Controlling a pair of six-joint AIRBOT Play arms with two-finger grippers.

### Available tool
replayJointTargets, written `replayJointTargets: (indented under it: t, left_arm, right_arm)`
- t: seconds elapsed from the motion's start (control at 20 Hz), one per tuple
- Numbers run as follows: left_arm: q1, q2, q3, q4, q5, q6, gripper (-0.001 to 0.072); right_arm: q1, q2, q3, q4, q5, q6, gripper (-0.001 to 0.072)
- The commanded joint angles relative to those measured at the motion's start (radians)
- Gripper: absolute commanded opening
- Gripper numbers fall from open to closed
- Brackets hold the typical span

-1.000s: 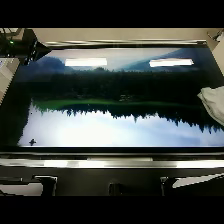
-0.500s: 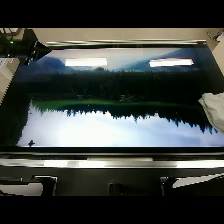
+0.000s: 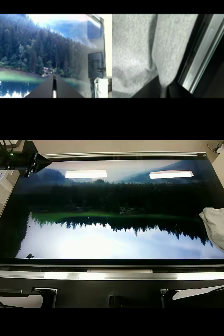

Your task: Fold the clothes and pants, and hang the long-sleeved shirts on hangers.

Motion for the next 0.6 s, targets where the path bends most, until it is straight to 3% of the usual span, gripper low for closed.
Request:
replayJointTargets:
  t: [0.0, 0.3, 0.45, 0.5, 0.55]
  left_arm:
    - [-0.001, -0.001, 0.000, 0.000, 0.000, 0.001, 0.0016]
    - [-0.001, -0.001, 0.000, 0.000, 0.001, 0.008, 0.0016]
    - [0.000, 0.000, 0.000, 0.000, 0.001, 0.008, 0.0017]
    - [0.000, -0.001, 0.000, 0.000, 0.001, 0.008, 0.0018]
    - [0.000, -0.001, 0.000, 0.000, 0.002, 0.008, 0.0020]
  right_arm:
    - [0.000, 0.000, -0.006, -0.033, 0.006, -0.005, 0.0036]
    - [0.000, 0.000, -0.006, -0.054, 0.004, -0.016, 0.0043]
    - [0.000, 0.011, -0.006, -0.054, 0.011, -0.063, 0.0330]
    - [0.000, 0.028, -0.006, -0.053, 0.002, -0.074, 0.0479]
    - [0.000, 0.050, -0.006, -0.052, -0.013, -0.084, 0.0568]
